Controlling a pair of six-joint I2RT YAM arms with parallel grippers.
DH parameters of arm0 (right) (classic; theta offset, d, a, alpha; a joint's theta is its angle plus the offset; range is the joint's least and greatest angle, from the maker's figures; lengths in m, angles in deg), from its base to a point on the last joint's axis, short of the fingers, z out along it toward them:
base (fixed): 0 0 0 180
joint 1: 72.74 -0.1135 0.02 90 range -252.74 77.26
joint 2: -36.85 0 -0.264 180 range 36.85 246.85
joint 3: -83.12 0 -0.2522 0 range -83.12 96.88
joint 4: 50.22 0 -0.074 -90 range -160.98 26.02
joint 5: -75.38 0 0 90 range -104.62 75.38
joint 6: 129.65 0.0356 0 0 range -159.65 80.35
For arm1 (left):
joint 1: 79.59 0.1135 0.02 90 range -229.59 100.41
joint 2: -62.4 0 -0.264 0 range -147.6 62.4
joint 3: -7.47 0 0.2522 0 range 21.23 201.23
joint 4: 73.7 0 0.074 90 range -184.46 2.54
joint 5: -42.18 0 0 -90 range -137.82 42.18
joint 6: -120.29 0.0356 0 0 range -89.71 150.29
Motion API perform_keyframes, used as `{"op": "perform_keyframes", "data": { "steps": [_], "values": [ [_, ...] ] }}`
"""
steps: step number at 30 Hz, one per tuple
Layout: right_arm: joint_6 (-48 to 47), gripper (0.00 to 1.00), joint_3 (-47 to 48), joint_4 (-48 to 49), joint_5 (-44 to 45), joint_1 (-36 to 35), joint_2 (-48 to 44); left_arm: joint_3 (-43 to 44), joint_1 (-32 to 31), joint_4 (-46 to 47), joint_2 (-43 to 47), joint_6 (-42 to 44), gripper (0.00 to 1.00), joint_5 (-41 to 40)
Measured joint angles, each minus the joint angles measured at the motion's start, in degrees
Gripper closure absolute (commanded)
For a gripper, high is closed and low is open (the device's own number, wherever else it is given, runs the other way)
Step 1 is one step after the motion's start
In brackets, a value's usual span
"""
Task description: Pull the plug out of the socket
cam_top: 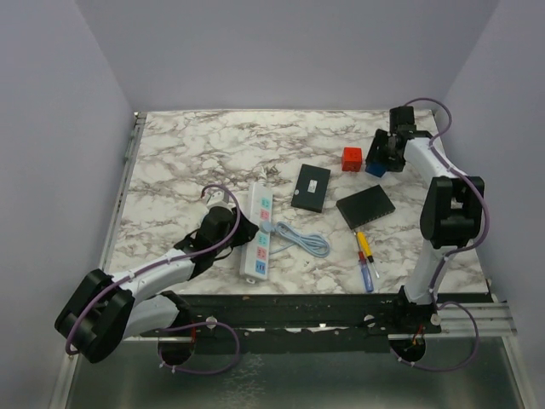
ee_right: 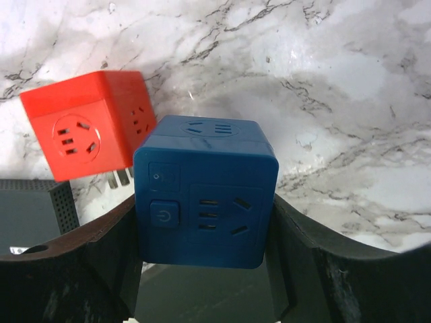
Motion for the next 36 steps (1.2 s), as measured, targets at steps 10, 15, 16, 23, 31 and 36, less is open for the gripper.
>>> {"op": "perform_keyframes", "data": {
  "steps": [10, 15, 16, 23, 31, 36],
  "values": [
    [0.0, 0.66, 1.2, 0.1, 0.0, 0.0, 4.2, -2.3, 0.5, 0.5, 2.5, -1.0, 1.00, 0.3],
    [0.2, 0.40, 1.2, 0.2, -0.4, 0.0, 4.2, -2.4, 0.8, 0.5, 2.7, -1.2, 1.00, 0.7],
    [0.2, 0.38, 1.2, 0.2, -0.5, 0.0, 4.2, -2.4, 0.8, 0.5, 2.7, -1.2, 1.00, 0.7],
    [0.3, 0.21, 1.0, 0.8, -1.1, 0.0, 4.2, -2.4, 0.9, 0.5, 2.7, -1.3, 1.00, 0.9],
    [0.7, 0.08, 0.0, 1.8, -2.0, 0.0, 3.6, -2.4, 1.2, 0.5, 2.7, -1.3, 1.00, 1.2],
    [0.8, 0.00, -1.5, 1.9, -2.2, 0.0, 0.8, -2.4, 1.2, 0.5, 2.6, -1.3, 1.00, 1.2]
  ]
}}
